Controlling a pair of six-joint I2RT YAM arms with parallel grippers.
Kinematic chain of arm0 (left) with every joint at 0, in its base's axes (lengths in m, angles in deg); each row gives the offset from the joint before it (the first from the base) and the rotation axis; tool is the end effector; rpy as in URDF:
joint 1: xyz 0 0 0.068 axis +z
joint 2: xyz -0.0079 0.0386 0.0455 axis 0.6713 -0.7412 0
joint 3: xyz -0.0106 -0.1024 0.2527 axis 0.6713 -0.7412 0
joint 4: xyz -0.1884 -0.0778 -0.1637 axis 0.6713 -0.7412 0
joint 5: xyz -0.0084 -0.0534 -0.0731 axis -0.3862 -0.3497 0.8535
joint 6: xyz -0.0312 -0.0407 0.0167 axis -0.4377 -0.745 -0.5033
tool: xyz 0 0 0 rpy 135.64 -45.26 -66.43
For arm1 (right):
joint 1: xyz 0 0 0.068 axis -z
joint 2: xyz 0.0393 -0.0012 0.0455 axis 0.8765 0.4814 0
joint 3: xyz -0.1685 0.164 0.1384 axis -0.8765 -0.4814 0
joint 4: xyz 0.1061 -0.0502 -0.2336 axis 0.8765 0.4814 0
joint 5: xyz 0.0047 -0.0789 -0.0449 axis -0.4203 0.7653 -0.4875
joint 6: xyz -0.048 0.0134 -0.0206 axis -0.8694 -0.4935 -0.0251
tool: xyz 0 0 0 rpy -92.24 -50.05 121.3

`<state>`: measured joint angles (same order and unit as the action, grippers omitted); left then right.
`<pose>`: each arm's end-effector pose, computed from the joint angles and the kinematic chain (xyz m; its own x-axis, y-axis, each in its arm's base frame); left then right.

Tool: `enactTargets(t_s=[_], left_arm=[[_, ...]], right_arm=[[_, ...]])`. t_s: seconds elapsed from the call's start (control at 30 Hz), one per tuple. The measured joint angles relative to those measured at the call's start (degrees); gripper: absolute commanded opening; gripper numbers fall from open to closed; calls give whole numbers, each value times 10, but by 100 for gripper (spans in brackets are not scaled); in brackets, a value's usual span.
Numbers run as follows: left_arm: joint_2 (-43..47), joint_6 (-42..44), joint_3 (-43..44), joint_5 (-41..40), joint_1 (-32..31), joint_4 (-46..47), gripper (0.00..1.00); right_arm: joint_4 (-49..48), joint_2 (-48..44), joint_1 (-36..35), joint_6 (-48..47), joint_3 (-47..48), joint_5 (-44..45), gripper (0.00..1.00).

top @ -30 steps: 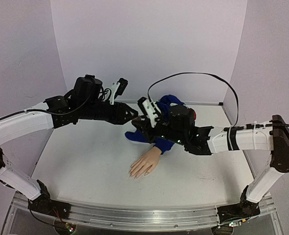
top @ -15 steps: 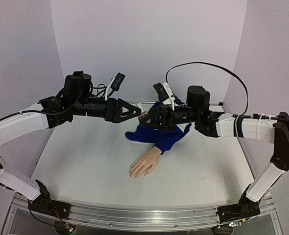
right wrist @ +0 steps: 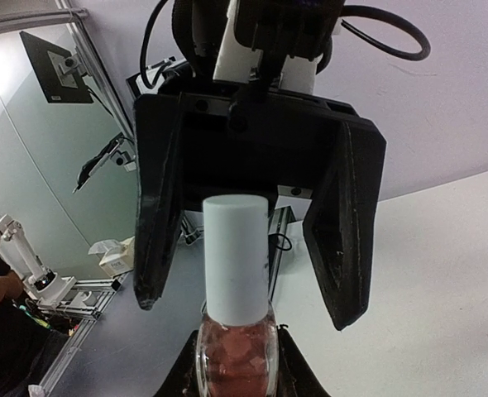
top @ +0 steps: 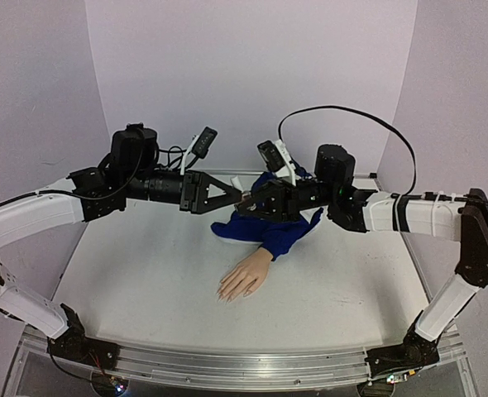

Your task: Paint the nails

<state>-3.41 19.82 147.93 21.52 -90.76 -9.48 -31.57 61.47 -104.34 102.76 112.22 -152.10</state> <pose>0.1889 -0.2462 0.3681 -0.5404 0.1212 -0.8326 0.8384 0.1609 -0.5207 0.2400 0.2686 0.3359 -0.1182 0.1311 -0.9843 -0.9425 -0.3268 0.0697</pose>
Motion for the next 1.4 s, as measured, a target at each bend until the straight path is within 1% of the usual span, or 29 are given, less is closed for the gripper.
enactTargets(t_s=[0.07,0.23,0.47,0.5,0.63,0.73,0.77,0.8,0.83,0.87,0.9,0.97,1.03,1.07,1.1,1.13,1.2,1.23,1.3,1.37,1.4], left_arm=[[0,0,0,-2,0,0,61],[0,0,2,-7,0,4,47],[-8,-2,6,-23,-1,8,36],[-11,-1,7,-26,-2,8,33],[-21,0,13,-37,-9,9,17],[-21,13,13,-57,-11,6,7],[-21,21,13,-63,-11,3,3],[-21,22,13,-83,-12,-2,1],[-21,24,13,-101,-11,-9,0],[-21,24,13,-127,-11,-18,0],[-22,24,13,-156,-10,-28,0],[-23,23,14,-211,-8,-44,0],[-23,22,16,-242,-10,-60,0],[-23,21,17,-250,-14,-65,0],[-26,18,22,-261,-19,-72,0],[-30,16,25,-267,-22,-73,0],[-34,12,28,-275,-25,-73,1],[-35,11,30,-277,-26,-73,5],[-35,9,32,-278,-26,-73,18],[-35,8,33,-278,-26,-75,30],[-35,8,33,-276,-25,-78,33]], right_arm=[[0,5,0,2,0,0,0],[0,13,0,2,0,0,0],[0,15,0,1,0,0,0],[0,15,0,1,0,1,0],[1,15,0,-4,0,9,0],[20,15,-1,-25,0,27,0],[33,14,-2,-33,0,38,0],[49,13,-6,-48,0,66,0],[65,10,-12,-68,0,108,0],[84,6,-24,-92,0,171,0],[101,2,-44,-118,-1,258,0],[114,-3,-96,-162,-2,461,0],[115,1,-150,-198,-2,658,0],[111,3,-171,-214,-4,728,0],[107,6,-185,-228,-6,777,0],[103,7,-193,-240,-8,809,0],[102,8,-197,-258,-10,832,0],[102,8,-197,-266,-11,834,0],[99,8,-194,-271,-12,825,0],[92,8,-182,-269,-16,789,0],[88,8,-173,-266,-19,762,0]])
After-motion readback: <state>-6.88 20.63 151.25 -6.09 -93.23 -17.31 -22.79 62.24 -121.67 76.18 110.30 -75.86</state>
